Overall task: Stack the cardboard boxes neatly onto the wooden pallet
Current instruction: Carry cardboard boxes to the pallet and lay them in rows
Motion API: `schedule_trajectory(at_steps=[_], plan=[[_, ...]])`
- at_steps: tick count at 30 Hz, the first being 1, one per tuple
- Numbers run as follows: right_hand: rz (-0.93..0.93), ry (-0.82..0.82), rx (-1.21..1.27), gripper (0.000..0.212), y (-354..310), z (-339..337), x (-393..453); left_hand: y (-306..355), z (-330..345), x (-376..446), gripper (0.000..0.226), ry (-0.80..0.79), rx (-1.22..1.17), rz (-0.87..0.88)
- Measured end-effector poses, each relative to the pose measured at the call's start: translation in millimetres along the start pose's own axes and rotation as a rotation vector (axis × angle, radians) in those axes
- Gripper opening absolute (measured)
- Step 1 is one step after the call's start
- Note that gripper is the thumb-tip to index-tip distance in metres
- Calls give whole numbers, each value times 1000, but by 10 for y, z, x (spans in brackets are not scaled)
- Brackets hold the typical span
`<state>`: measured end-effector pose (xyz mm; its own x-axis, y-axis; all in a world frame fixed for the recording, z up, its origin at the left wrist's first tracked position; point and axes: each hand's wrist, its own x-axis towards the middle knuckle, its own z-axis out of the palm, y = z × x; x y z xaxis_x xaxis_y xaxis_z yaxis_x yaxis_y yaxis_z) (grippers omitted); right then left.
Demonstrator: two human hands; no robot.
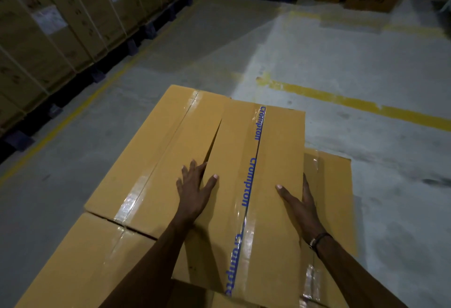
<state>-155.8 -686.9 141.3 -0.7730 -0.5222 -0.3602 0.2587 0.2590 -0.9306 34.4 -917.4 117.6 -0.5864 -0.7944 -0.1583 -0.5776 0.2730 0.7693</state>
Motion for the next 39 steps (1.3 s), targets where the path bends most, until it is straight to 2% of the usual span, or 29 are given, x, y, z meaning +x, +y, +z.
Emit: schedule_trajectory(at_steps=[4,8,11,17,21,27,31,39], plan=[[4,7,-10,90,145,37,37,-80,57,-20,71,7,49,22],[-4,29,7,64,232,127,15,-86,58,-30,70,16,72,16],[-2,38,14,57,231,194,28,-106,58,-43,68,14,106,41],[7,36,-11,80,277,203,132,-179,155,-31,72,45,277,85],[35,2,-34,96,289,183,147,-169,170,-32,65,26,337,82],[22,-17,-78,104,408,156,-43,-275,-3,-86,77,-144,489,146],[23,-15,-55,104,585,176,-427,-422,-261,-302,93,-283,584,221],[14,81,-29,83,904,318,-1129,-778,-655,-864,118,-454,681,313]])
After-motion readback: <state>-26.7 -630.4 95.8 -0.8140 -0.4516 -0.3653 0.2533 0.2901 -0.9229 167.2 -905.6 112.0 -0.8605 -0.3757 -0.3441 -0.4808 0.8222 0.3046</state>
